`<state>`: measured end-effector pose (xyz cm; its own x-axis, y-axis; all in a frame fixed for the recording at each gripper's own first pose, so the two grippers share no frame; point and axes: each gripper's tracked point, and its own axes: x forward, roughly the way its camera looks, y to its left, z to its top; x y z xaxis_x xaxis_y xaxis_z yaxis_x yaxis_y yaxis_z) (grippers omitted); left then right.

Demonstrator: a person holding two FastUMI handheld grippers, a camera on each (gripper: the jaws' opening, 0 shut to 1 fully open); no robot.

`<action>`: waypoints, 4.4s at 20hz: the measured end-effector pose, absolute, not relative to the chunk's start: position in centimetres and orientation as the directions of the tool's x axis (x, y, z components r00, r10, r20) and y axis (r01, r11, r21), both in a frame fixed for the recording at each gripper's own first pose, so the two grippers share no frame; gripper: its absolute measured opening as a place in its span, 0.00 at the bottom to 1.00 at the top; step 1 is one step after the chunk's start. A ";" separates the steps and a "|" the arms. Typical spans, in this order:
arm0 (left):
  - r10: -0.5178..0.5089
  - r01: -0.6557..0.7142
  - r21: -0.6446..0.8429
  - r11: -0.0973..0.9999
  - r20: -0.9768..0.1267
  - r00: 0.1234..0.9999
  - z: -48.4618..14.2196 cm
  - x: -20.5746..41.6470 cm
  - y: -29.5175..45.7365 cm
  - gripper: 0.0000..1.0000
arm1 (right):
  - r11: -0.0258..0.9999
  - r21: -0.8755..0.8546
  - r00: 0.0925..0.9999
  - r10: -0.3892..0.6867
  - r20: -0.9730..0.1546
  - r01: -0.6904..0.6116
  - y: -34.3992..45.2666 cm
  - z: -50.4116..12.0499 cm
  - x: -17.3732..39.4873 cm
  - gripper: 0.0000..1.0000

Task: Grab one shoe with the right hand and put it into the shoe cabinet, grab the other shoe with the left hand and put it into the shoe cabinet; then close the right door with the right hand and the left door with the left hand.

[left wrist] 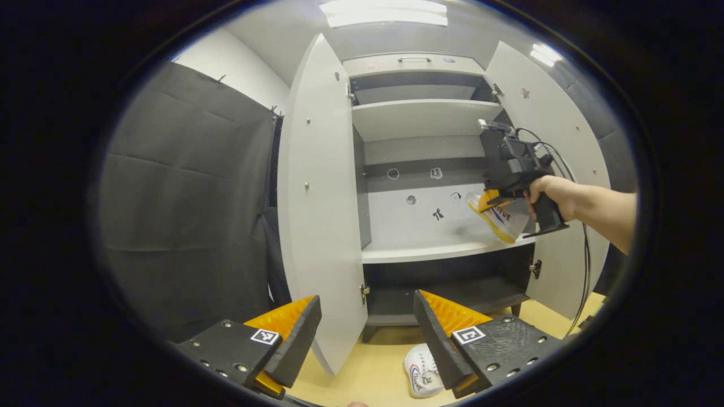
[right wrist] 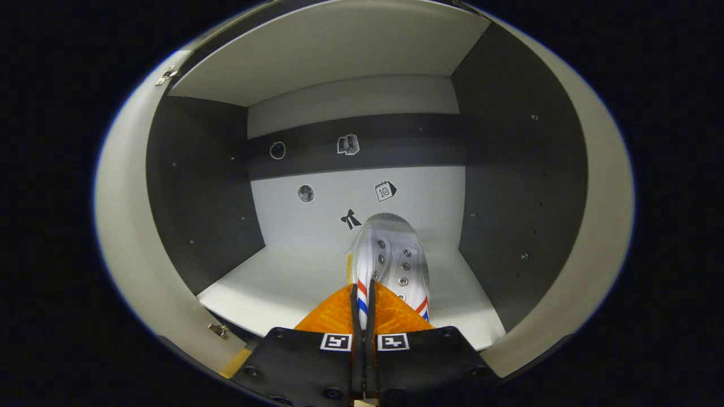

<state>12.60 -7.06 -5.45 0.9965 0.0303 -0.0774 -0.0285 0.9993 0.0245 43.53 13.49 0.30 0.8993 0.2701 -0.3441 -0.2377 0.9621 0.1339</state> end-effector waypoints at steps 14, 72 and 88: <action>-0.016 0.020 0.036 0.999 -0.126 0.992 -7.3 15.1 -8.8 1.00 | 0.964 0.144 0.868 0.263 -0.421 -0.222 15.2 -3.4 46.8 0.36; -0.263 0.212 -0.169 0.963 -0.771 0.580 -39.8 18.2 -17.0 0.10 | 0.979 -0.033 0.950 0.185 -0.252 -0.199 5.1 -3.9 15.9 1.00; -0.301 0.243 -0.178 0.954 -0.610 0.733 -29.2 20.7 -15.7 0.02 | 0.983 -0.024 0.957 0.170 -0.236 -0.181 3.6 -2.9 14.7 1.00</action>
